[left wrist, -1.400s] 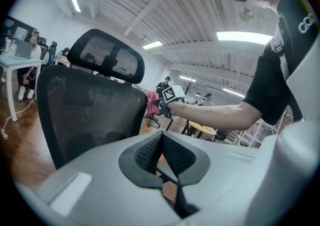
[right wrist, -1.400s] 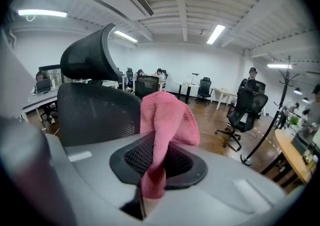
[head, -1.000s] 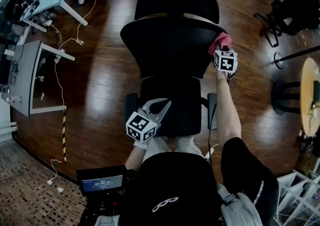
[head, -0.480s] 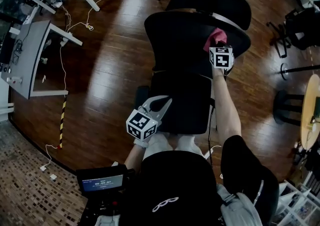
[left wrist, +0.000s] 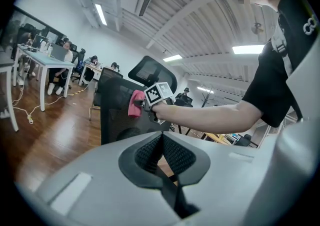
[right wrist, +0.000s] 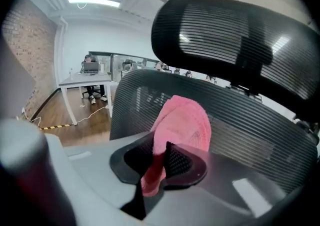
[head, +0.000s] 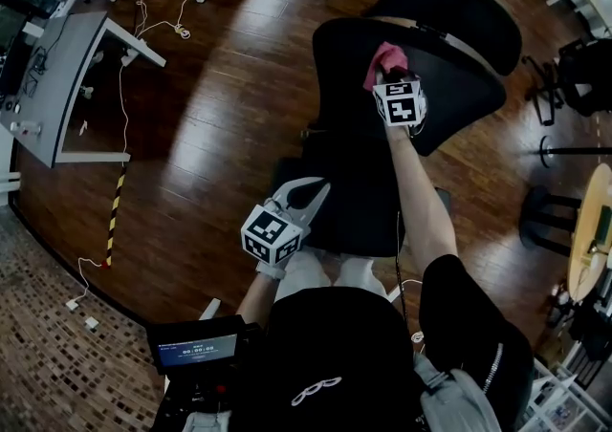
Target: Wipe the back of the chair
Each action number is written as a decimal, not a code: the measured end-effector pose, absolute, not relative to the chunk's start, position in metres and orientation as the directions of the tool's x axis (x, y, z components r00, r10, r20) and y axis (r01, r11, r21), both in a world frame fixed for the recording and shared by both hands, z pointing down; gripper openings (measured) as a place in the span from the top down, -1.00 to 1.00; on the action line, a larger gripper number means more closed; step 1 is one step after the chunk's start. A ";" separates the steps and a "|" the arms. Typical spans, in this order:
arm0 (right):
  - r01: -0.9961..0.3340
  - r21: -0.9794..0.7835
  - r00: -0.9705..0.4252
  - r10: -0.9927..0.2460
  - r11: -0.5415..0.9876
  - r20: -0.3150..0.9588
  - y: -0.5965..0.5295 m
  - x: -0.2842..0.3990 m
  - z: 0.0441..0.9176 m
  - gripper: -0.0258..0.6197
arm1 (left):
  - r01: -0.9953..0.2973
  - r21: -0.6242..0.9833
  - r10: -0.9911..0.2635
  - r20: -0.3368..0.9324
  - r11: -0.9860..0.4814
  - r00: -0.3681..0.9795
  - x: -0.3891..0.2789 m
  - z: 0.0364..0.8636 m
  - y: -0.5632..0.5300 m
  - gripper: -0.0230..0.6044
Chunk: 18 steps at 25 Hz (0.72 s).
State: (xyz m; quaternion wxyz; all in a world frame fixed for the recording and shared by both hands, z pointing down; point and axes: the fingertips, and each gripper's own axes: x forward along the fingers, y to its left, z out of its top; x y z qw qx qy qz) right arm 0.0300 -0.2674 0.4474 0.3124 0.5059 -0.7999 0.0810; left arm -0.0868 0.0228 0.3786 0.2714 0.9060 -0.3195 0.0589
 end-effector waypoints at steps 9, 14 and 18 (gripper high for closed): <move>-0.792 0.187 -0.394 -0.721 0.581 0.570 -0.269 -0.054 0.454 0.80 | -0.640 0.467 -0.583 0.283 -0.610 0.762 -0.125 0.386 0.023 0.96; -0.752 0.173 -0.449 -0.687 0.636 0.572 -0.266 -0.092 0.461 0.80 | -0.642 0.471 -0.586 0.282 -0.605 0.760 -0.133 0.388 0.023 0.96; -0.698 0.148 -0.513 -0.634 0.700 0.579 -0.254 -0.125 0.462 0.80 | -0.640 0.469 -0.581 0.286 -0.609 0.762 -0.133 0.388 0.025 0.96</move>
